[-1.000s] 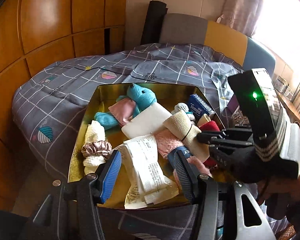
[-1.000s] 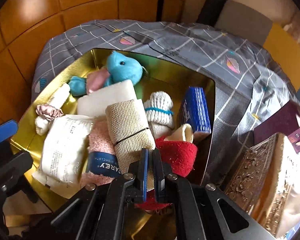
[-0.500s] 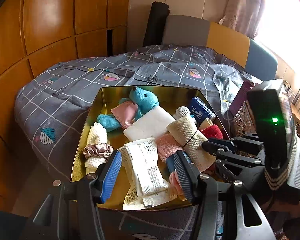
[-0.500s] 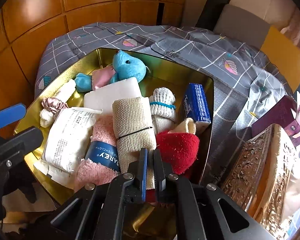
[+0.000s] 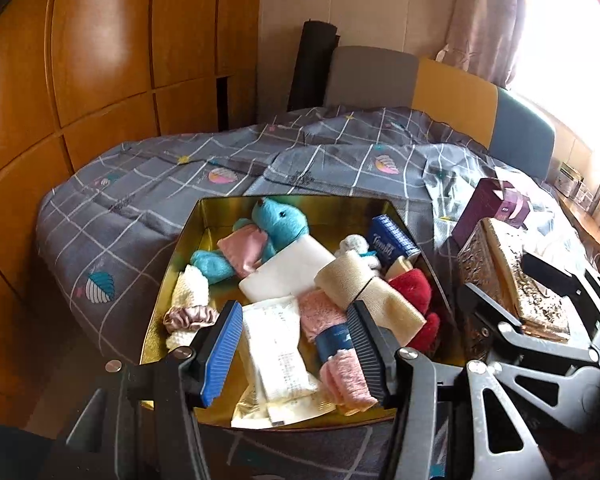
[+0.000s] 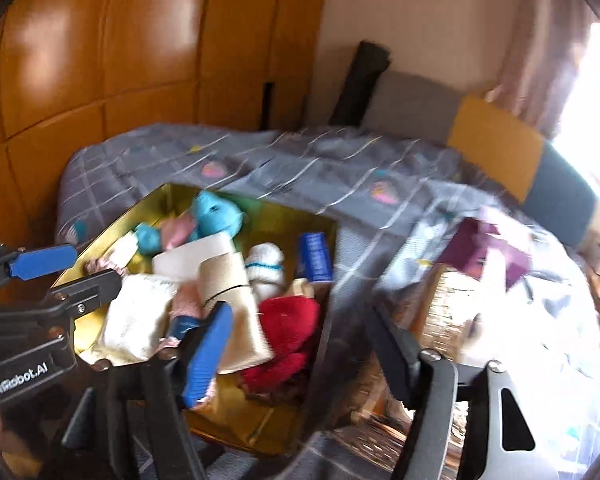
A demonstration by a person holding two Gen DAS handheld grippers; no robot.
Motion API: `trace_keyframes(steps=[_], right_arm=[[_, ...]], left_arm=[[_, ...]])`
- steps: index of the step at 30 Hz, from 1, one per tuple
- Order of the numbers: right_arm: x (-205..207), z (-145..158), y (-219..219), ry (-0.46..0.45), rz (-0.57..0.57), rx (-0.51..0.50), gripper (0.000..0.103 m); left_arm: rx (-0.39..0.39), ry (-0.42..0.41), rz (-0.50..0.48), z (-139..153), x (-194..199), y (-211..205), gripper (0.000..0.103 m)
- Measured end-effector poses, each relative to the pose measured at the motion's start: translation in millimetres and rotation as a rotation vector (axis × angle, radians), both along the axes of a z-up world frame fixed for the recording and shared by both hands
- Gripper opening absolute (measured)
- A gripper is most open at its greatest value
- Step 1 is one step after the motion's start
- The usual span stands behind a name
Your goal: Organize soft objects
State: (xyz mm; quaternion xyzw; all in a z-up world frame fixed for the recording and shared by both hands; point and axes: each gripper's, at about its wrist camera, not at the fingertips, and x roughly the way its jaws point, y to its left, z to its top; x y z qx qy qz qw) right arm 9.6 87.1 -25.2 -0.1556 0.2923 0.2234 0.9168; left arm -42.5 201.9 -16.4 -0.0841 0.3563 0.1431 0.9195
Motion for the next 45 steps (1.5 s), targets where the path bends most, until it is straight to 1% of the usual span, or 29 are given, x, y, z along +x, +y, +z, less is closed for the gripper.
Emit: trace_keyframes(steps=[5, 8, 15, 19, 21, 45], right_arm=[[-6, 8, -21, -0.046, -0.085, 0.032, 0.082], [-5, 8, -30, -0.045, -0.112, 0.047, 0.082], [-5, 6, -48, -0.046, -0.163, 0.073, 0.085], [-4, 4, -54, -0.038, -0.184, 0.086, 0.086], [-4, 4, -57, -0.036, -0.192, 0.093, 0.086], [-5, 5, -57, -0.041, -0.196, 0.095, 0.086]], left_arm=[[0.015, -0.014, -0.028, 4, 1, -15, 0.056], [0.026, -0.011, -0.04, 4, 2, -23, 0.058], [0.043, -0.01, -0.057, 6, 2, -35, 0.059], [0.07, -0.005, -0.058, 6, 3, -40, 0.059], [0.083, -0.002, -0.054, 6, 3, -42, 0.06], [0.114, 0.003, -0.025, 5, 1, -43, 0.06]])
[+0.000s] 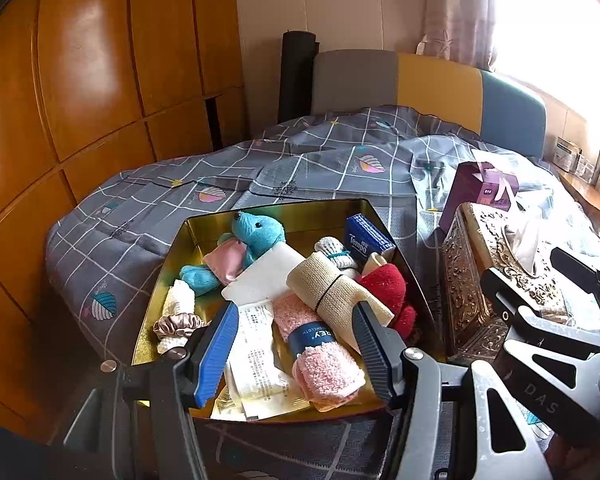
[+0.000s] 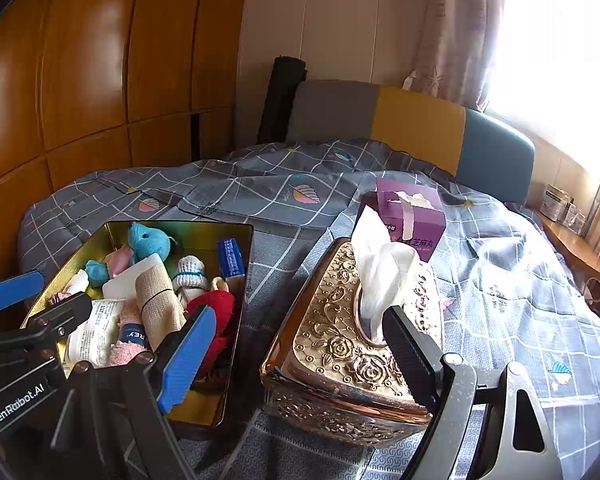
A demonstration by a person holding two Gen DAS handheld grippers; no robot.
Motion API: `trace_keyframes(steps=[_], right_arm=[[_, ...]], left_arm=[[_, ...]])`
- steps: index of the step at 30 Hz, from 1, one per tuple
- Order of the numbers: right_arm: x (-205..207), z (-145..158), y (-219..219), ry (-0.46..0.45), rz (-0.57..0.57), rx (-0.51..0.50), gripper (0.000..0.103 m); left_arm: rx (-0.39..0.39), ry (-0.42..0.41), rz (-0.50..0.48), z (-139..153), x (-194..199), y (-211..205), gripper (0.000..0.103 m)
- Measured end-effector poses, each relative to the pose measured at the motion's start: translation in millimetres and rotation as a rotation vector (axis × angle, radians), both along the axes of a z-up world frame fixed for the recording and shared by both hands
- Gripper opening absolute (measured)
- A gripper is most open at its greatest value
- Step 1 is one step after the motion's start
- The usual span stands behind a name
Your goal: Organize soft objects
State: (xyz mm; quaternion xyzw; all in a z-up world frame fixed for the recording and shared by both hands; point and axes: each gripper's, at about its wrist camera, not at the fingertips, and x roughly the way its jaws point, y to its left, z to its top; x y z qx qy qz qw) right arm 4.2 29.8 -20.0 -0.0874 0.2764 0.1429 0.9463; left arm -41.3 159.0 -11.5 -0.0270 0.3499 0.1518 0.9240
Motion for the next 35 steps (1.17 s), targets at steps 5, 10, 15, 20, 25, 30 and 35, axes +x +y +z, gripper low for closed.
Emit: trace_keyframes(steps=[5, 10, 15, 20, 25, 30, 35], right_arm=[[-0.2, -1.1, 0.6, 0.002, -0.002, -0.001, 0.086], [0.4, -2.0, 1.3, 0.004, -0.001, -0.005, 0.086], [-0.7, -3.0, 2.6, 0.003, -0.002, -0.006, 0.086], [-0.5, -3.7, 4.4, 0.001, -0.001, -0.011, 0.086], [-0.6, -3.4, 5.1, -0.001, -0.003, -0.013, 0.086], [-1.2, -4.0, 4.6, 0.0, -0.001, -0.014, 0.086], [-2.5, -1.8, 3.5, -0.012, -0.003, -0.011, 0.086]], left_arm=[[0.002, 0.001, 0.004, -0.2, -1.4, 0.0, 0.06], [0.003, 0.001, 0.003, -0.3, -1.9, 0.1, 0.06], [0.001, 0.001, -0.001, -0.7, -2.4, -1.2, 0.06], [0.003, 0.004, -0.003, -1.4, -2.5, -2.7, 0.06], [-0.009, 0.01, -0.008, -3.3, -0.2, -2.7, 0.06], [-0.015, -0.02, -0.011, -3.4, -2.9, -1.9, 0.06], [-0.009, -0.041, -0.021, 0.8, -4.5, -4.3, 0.06]])
